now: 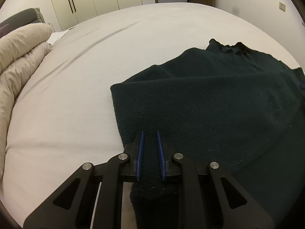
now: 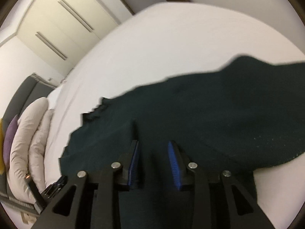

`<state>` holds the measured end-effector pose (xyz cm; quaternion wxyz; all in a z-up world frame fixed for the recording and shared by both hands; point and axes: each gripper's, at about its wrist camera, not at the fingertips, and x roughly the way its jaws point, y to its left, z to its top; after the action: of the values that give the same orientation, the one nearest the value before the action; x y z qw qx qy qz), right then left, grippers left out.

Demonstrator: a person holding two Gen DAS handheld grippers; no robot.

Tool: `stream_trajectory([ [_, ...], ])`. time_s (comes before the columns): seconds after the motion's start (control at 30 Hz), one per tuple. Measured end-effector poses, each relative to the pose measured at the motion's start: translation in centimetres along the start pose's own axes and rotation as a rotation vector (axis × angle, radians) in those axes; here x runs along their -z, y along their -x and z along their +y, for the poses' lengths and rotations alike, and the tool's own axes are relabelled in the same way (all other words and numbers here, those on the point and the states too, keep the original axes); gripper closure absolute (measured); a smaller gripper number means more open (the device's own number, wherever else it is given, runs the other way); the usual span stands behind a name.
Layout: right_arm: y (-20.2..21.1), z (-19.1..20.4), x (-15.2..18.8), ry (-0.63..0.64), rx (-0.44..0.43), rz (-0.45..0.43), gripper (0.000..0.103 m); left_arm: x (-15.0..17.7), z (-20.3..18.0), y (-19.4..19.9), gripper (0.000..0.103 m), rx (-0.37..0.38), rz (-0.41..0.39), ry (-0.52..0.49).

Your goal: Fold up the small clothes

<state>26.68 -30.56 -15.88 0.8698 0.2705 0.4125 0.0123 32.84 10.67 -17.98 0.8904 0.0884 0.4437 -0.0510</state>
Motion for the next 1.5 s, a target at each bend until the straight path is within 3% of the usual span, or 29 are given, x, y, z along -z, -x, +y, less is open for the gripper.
stream_trajectory([
  [0.13,-1.5,5.2,0.8,0.127,-0.208,0.048,0.068,0.2,0.1,-0.1,0.087,0.000,-0.003,-0.009],
  [0.2,-4.0,5.3,1.3,0.116,-0.221,0.111,0.056,0.2,0.1,-0.2,0.087,0.001,-0.006,-0.017],
  [0.23,-5.5,4.2,1.5,0.083,-0.174,0.147,0.056,0.3,0.3,-0.2,0.087,0.007,-0.008,-0.014],
  [0.27,-6.4,2.8,1.7,0.049,-0.146,0.162,0.070,0.4,0.4,-0.2,0.087,0.014,-0.008,-0.009],
  [0.3,-6.4,1.2,1.7,0.017,-0.162,0.151,0.100,0.4,0.6,-0.2,0.087,0.025,-0.007,0.001],
  [0.4,-4.0,-4.4,1.3,-0.140,-0.234,0.115,0.103,0.3,0.8,-0.2,0.087,0.037,-0.001,0.013],
  [0.43,-1.9,-6.2,1.1,-0.159,-0.177,0.071,0.102,0.3,0.9,-0.1,0.087,0.033,0.000,0.013],
  [0.47,0.0,-7.6,1.0,-0.175,-0.110,0.026,0.084,0.2,0.9,0.1,0.087,0.030,0.002,0.017],
  [0.5,2.9,-10.0,1.0,-0.229,-0.118,-0.035,0.069,0.1,0.9,0.5,0.087,0.027,0.013,0.030],
  [0.57,7.3,-13.6,1.3,-0.328,-0.167,-0.121,0.053,-0.4,0.7,1.6,0.087,0.018,0.040,0.069],
  [0.6,9.8,-15.5,1.6,-0.371,-0.150,-0.172,0.043,-0.6,0.3,2.5,0.087,0.032,0.037,0.080],
  [0.67,14.0,-19.2,2.3,-0.443,-0.093,-0.258,0.037,-1.0,-0.9,4.4,0.087,0.058,0.007,0.071],
  [0.8,18.7,-28.0,4.3,-0.704,-0.080,-0.311,0.038,-1.4,-4.9,7.0,0.087,0.125,-0.021,0.033],
  [0.9,19.8,-30.9,5.4,-0.802,-0.147,-0.348,0.047,-1.1,-7.6,7.1,0.087,0.191,-0.001,0.035],
  [1.03,19.5,-32.7,5.2,-0.886,-0.200,-0.377,0.047,0.4,-10.6,5.8,0.087,0.272,0.061,0.050],
  [1.13,19.2,-33.4,4.7,-0.933,-0.210,-0.422,0.047,1.4,-11.9,5.2,0.087,0.265,0.063,0.049],
  [1.33,18.9,-35.8,4.6,-1.037,-0.245,-0.517,0.047,2.7,-10.7,5.2,0.087,0.329,0.039,0.099],
  [1.5,19.6,-36.7,5.2,-1.094,-0.241,-0.615,0.047,3.5,-10.4,5.4,0.087,0.331,0.022,0.095],
])
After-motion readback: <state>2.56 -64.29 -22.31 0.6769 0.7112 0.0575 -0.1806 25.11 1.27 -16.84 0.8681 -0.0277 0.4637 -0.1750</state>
